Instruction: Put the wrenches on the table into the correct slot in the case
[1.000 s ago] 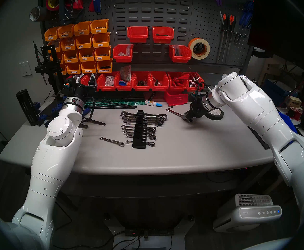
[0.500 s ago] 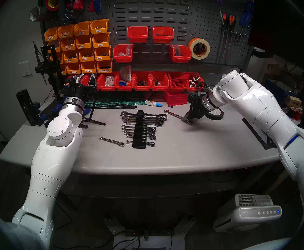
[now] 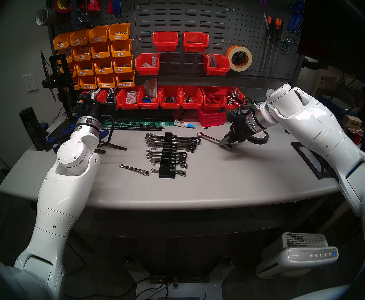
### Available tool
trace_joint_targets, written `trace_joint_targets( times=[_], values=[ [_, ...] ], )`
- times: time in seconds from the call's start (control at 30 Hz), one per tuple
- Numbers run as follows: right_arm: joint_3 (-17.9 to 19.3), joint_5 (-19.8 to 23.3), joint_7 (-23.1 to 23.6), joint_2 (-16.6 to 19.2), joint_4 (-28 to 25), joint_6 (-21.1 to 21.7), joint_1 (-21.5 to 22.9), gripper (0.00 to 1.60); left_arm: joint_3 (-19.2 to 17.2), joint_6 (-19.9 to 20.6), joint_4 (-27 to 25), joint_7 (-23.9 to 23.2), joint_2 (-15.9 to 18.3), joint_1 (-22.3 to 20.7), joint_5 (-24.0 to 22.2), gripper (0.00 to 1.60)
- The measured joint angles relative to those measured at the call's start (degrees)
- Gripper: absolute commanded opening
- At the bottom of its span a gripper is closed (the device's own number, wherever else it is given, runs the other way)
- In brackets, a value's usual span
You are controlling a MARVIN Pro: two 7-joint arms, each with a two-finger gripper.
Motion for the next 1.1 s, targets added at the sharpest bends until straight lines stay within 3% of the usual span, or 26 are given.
trace_joint_targets(
  times=[0.53, 1.1],
  values=[
    [4.5, 8.83, 1.07, 2.91, -2.77, -0.79, -0.82, 0.0, 0.0, 0.0, 0.0, 0.0, 0.0, 0.0, 0.0, 1.6],
    [4.71, 14.83, 2.72, 2.86, -3.8, -2.49, -1.33, 0.0, 0.0, 0.0, 0.0, 0.0, 0.0, 0.0, 0.0, 1.6]
  ],
)
